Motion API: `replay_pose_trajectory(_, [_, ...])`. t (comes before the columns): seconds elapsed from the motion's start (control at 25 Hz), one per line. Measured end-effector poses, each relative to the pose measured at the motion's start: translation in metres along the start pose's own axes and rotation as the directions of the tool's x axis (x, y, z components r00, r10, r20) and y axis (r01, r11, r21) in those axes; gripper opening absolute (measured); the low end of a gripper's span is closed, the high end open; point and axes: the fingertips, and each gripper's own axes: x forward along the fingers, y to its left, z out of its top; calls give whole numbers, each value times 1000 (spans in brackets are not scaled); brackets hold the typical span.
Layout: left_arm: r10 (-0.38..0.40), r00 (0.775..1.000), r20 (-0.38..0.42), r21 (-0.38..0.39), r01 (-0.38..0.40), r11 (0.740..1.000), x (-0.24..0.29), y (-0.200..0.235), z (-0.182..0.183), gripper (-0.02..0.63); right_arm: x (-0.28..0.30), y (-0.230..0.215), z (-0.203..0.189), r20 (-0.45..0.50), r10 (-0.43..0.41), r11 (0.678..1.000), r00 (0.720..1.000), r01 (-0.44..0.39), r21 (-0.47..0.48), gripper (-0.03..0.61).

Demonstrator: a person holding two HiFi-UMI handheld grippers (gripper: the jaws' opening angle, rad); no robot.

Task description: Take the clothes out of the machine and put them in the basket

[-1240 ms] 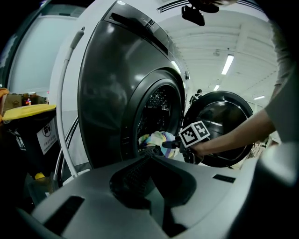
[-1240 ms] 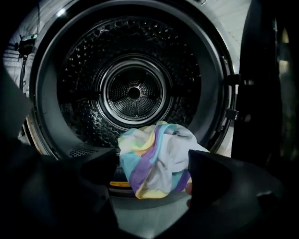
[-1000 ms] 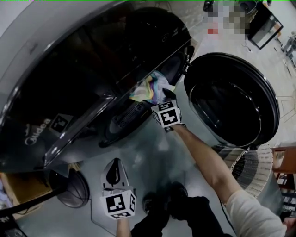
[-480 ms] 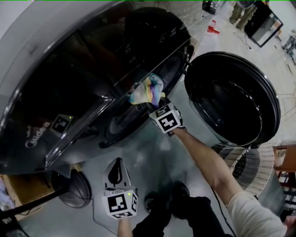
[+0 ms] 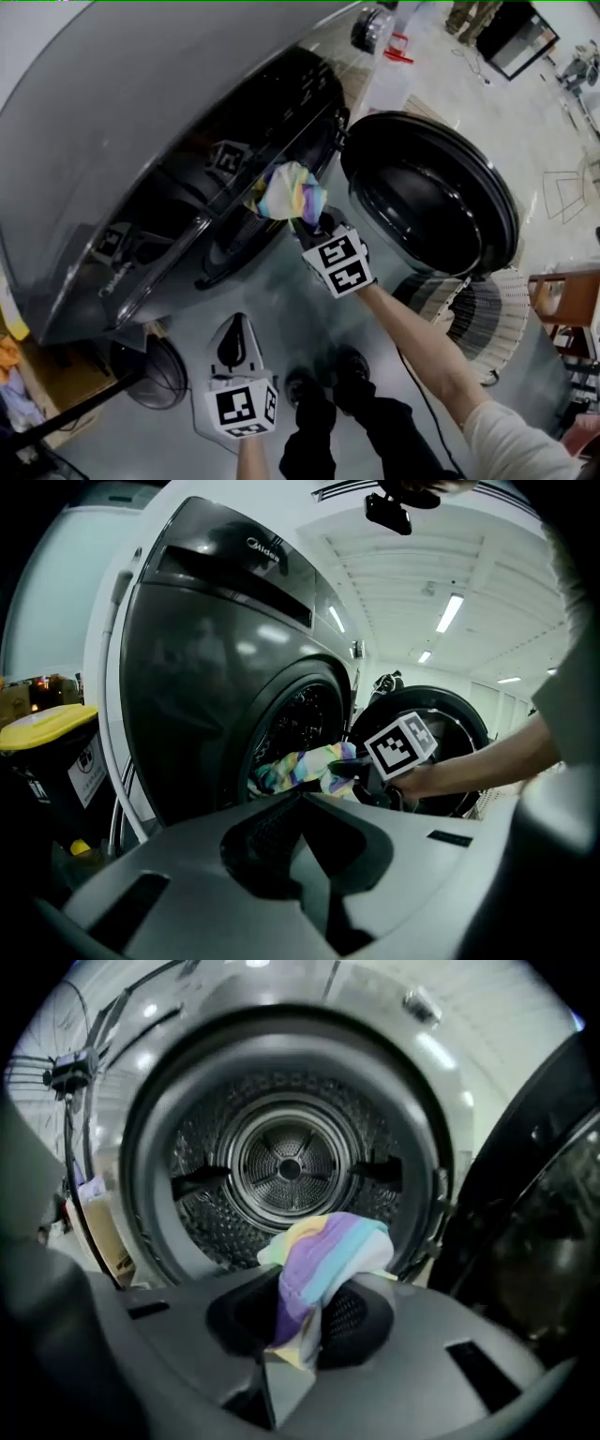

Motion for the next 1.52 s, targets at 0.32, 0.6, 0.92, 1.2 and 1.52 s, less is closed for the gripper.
replay_pose_trajectory(0.32, [-14, 1000, -2, -7, 14, 1000, -36, -22, 53, 19, -90, 17, 49, 39, 2, 999, 999, 0, -34, 84])
replay_pose_trajectory(0.6, [-28, 999, 28, -7, 28, 1000, -61, -32, 88, 19, -160, 28, 93, 97, -11, 1000, 995, 13, -15, 84])
replay_pose_trajectory(0.92, [-3, 998, 60, 9, 2, 1000, -108, -42, 142, 20, -243, 44, 126, 104, -29, 1000, 994, 29, -6, 84])
replay_pose_trajectory(1.2, [1, 995, 103, 17, -2, 1000, -145, -66, 197, 20, -324, 39, 178, 152, -66, 998, 986, 68, -9, 84])
replay_pose_trajectory(1.52, [-20, 991, 132, 32, 16, 999, -183, -89, 265, 20, -405, 42, 263, 228, -97, 994, 969, 106, -25, 84])
